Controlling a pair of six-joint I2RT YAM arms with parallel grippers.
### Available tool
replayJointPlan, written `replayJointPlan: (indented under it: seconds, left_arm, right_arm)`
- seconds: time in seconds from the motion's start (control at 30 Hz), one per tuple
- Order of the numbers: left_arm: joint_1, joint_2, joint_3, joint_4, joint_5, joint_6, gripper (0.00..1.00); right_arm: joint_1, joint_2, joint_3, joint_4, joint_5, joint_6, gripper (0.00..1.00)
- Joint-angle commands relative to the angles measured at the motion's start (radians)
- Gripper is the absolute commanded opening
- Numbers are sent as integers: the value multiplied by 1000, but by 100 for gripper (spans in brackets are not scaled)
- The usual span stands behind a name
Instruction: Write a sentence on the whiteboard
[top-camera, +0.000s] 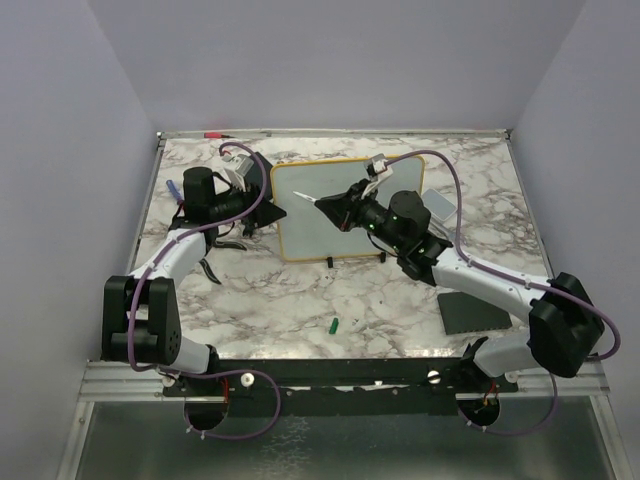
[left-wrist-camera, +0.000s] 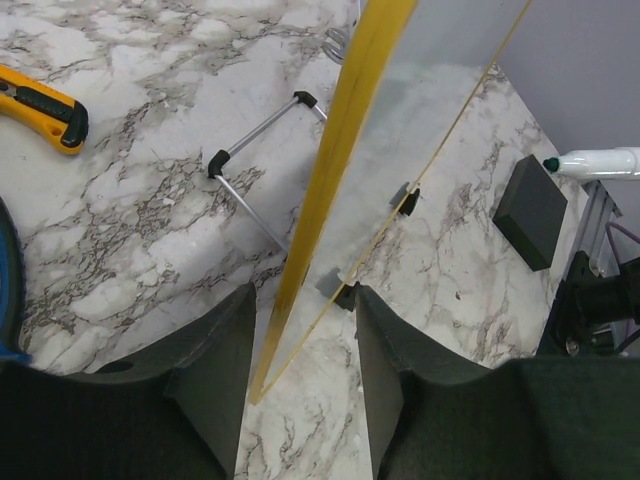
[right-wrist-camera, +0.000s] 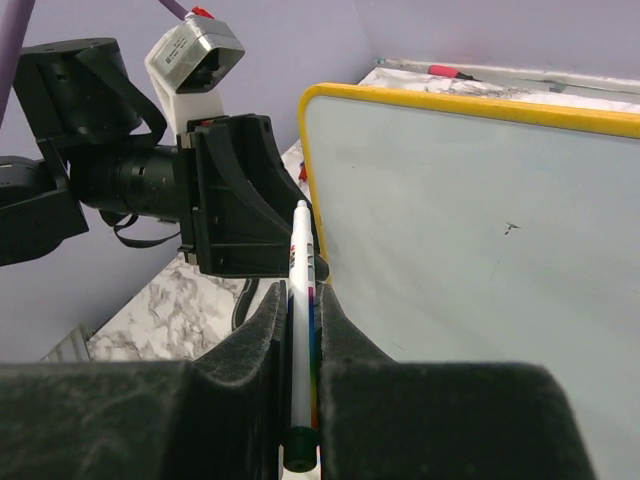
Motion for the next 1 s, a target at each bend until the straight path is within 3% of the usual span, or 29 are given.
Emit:
replayJointPlan:
  seconds: [0.0, 0.13, 0.53, 0.63, 0.97]
  left_arm:
    - [-1, 12, 30, -14, -23, 34, 43]
    - [-1, 13, 30, -24, -36, 43, 33]
    - [-2, 17, 31, -48, -67, 76, 21]
    - [-1, 12, 28, -50, -69, 84, 14]
    - [0, 5, 24, -55, -79, 99, 5]
  right_arm:
    - [7, 34, 43, 38, 2, -24, 0]
    - [10, 49, 48, 49, 20, -29, 0]
    - [33, 96, 68, 72, 126, -70, 0]
    - [37, 104, 70, 85, 140, -77, 0]
    - [45, 139, 97, 111, 153, -94, 0]
